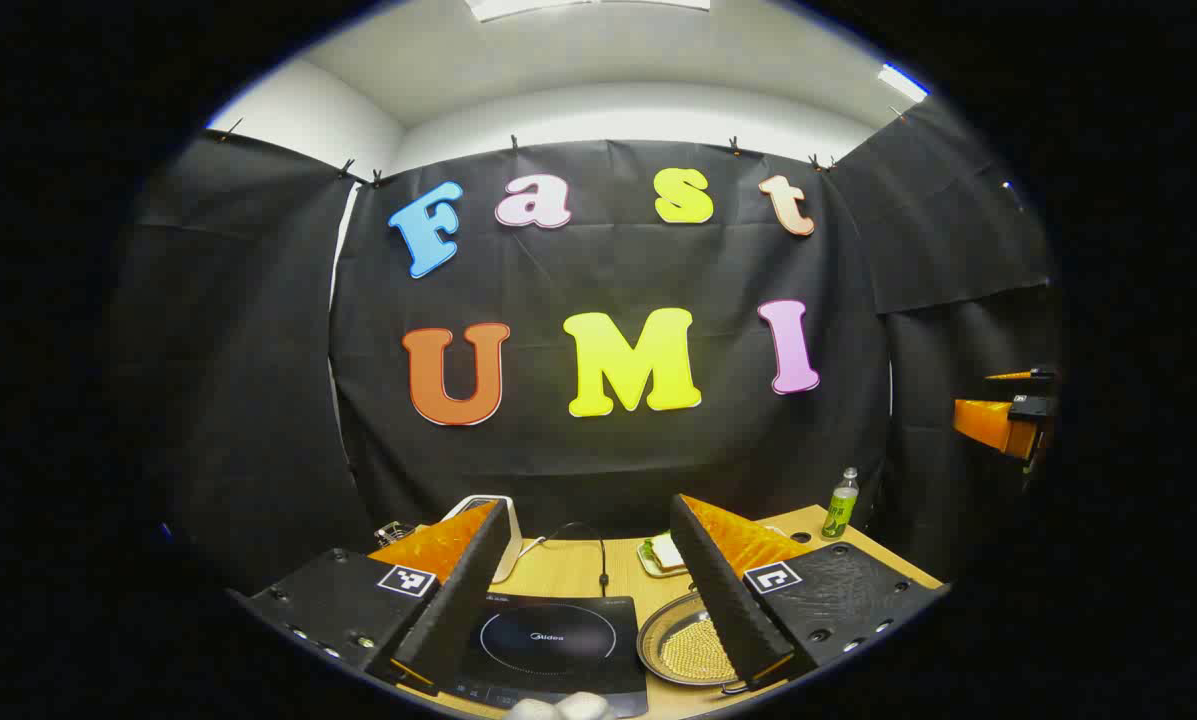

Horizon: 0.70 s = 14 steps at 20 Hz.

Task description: First push the handle of the pot to place it horizontally, then grasp the pot with both hands and set it on the induction cooktop.

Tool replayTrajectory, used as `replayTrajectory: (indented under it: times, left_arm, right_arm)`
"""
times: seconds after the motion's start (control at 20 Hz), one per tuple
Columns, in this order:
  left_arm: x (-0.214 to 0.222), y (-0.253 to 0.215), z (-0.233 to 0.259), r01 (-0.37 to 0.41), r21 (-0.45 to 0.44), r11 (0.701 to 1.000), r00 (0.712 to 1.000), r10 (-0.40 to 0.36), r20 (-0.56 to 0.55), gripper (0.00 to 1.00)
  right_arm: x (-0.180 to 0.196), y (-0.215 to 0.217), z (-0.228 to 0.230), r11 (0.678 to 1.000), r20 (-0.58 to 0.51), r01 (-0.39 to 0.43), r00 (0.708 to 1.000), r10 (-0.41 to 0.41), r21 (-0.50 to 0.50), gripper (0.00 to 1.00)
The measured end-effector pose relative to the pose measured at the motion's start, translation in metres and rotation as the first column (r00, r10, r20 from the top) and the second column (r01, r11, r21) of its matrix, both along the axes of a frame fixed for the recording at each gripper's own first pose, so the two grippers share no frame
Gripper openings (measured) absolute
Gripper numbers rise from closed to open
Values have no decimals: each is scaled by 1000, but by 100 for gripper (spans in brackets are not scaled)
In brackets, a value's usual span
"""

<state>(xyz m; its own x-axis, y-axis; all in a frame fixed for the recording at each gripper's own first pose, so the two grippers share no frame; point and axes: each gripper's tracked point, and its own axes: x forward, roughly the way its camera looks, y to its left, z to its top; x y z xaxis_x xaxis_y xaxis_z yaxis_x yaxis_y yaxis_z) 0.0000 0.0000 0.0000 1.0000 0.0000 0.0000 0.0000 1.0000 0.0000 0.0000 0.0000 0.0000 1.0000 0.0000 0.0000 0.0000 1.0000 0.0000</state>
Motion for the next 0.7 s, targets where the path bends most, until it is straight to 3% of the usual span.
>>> replayTrajectory:
  times: [0.7]
  left_arm:
    - [-14,18,-6,-25,22,999,1000,25,3,96]
  right_arm:
    - [-10,6,3,1000,11,6,1000,-6,-12,100]
